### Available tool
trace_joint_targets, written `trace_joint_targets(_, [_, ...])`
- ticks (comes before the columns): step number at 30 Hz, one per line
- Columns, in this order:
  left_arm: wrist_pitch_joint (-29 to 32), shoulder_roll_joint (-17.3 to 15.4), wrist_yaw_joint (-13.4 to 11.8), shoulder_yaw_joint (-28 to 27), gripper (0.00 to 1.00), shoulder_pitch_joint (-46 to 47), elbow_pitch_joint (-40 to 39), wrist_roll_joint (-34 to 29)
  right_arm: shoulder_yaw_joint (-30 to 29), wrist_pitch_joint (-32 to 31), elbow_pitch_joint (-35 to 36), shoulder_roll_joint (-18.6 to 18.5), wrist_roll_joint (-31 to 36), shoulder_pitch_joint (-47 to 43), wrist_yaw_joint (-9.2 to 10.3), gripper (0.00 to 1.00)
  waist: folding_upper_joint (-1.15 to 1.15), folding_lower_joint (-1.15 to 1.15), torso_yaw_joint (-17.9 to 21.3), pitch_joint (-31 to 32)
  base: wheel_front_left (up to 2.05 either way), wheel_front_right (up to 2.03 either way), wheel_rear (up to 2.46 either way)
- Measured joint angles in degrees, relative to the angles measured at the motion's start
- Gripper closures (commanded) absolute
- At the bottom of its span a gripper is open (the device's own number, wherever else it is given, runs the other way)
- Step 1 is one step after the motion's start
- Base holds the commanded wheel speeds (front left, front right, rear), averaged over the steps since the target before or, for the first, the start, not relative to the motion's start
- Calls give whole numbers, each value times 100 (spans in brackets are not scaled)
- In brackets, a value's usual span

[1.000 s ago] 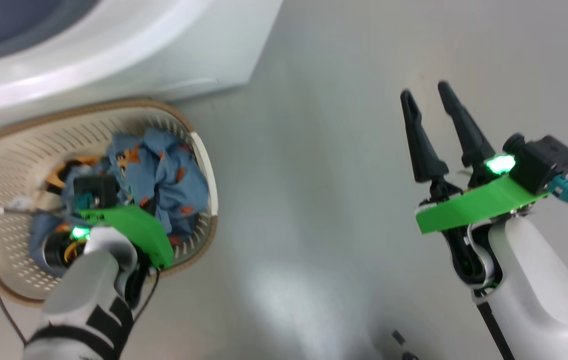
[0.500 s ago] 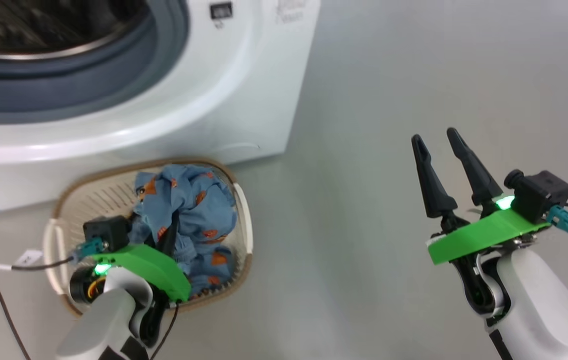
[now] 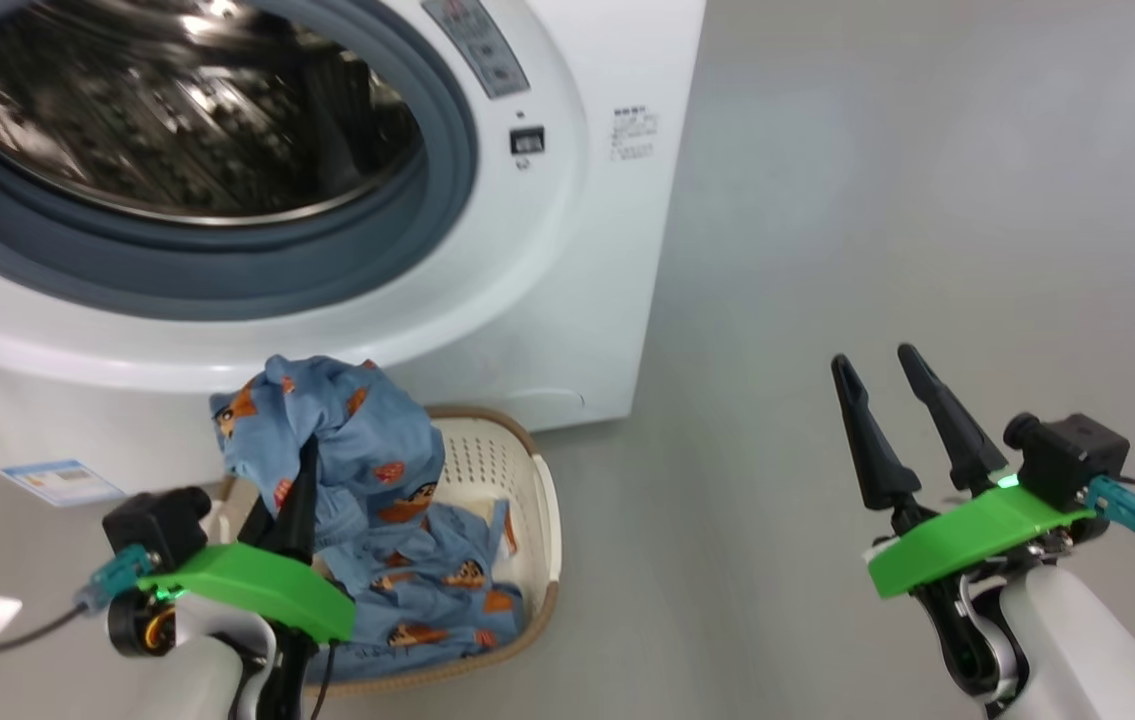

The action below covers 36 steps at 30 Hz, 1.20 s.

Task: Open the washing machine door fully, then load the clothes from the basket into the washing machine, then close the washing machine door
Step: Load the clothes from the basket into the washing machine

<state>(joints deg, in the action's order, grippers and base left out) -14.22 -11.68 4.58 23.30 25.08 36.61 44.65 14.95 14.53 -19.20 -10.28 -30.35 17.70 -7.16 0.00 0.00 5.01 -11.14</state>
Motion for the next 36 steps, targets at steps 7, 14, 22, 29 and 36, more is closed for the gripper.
trace_joint_targets(7, [0,-38,-422,-316,100,-500,-933,-573,12,0,-34,-41,-97,-200,0,0,0,0,-146,391,0,0,0])
trace_joint_targets(14, [-10,-102,-826,-498,100,-857,-1672,-1062,18,0,-29,-87,-104,-245,0,0,0,0,-200,576,0,0,0])
trace_joint_targets(22, [-16,-123,-977,-539,100,-1032,-2135,-1198,78,0,-51,-94,-105,-426,0,0,0,0,-156,639,0,0,0])
trace_joint_targets(29, [-15,-174,-1074,-592,100,-1037,-2254,-1198,132,0,-49,-110,-105,-424,0,0,0,0,-103,590,0,0,0])
trace_joint_targets(36, [-14,-220,-1125,-711,100,-808,-2217,-1198,157,0,-18,-124,-105,-390,0,0,0,0,-33,466,0,0,0])
